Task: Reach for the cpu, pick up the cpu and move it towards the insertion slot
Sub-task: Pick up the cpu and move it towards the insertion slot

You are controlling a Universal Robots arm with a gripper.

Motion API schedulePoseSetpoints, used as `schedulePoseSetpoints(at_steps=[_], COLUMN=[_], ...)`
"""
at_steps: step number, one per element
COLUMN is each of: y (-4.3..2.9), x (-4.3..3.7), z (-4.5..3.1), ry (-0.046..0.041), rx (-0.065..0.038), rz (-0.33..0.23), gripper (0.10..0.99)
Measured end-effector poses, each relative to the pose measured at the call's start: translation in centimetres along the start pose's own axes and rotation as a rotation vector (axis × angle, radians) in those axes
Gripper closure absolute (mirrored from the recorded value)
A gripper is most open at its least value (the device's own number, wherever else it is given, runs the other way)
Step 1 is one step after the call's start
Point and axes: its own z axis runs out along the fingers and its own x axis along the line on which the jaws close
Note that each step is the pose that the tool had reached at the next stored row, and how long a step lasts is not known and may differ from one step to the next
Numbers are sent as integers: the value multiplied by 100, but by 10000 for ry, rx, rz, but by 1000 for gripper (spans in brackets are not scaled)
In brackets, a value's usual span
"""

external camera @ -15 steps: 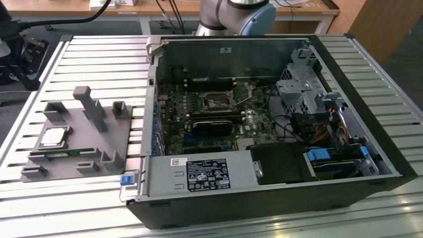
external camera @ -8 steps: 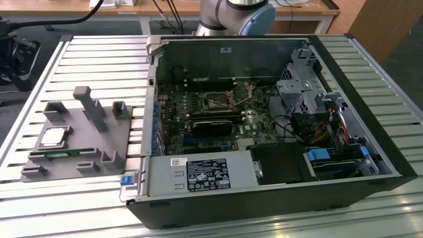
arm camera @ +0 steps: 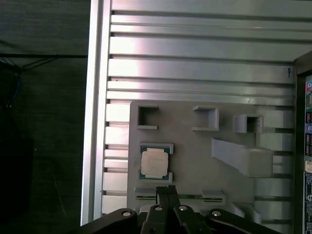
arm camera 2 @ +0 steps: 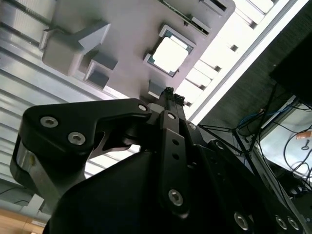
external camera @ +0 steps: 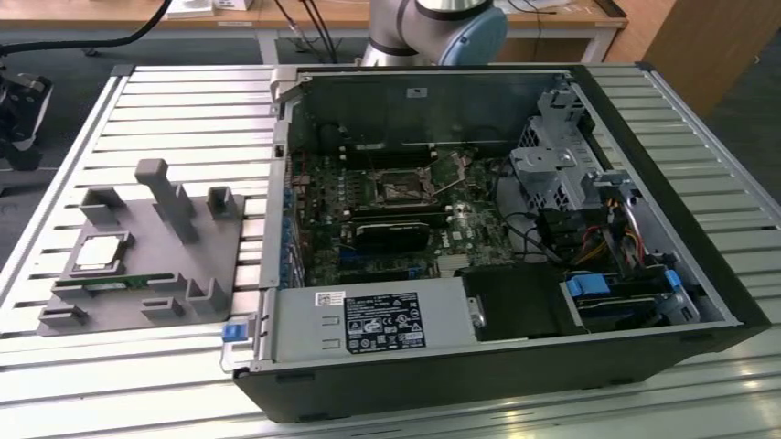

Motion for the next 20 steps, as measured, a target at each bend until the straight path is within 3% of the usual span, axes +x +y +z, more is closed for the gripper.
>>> schedulePoseSetpoints(at_steps=[4, 8, 10, 11, 16, 18, 19, 20], y=[2, 0, 0, 0, -6, -8, -9, -9], x=[72, 79, 80, 80, 83, 83, 83, 83], z=[17, 34, 52, 62, 100, 116, 127, 139], ry=[0, 1, -4, -4, -3, -3, -3, -3], rx=[4, 32, 32, 32, 32, 33, 33, 33], rz=[1, -1, 0, -1, -4, -4, -4, -4], gripper=[980, 973, 851, 851, 616, 616, 553, 553])
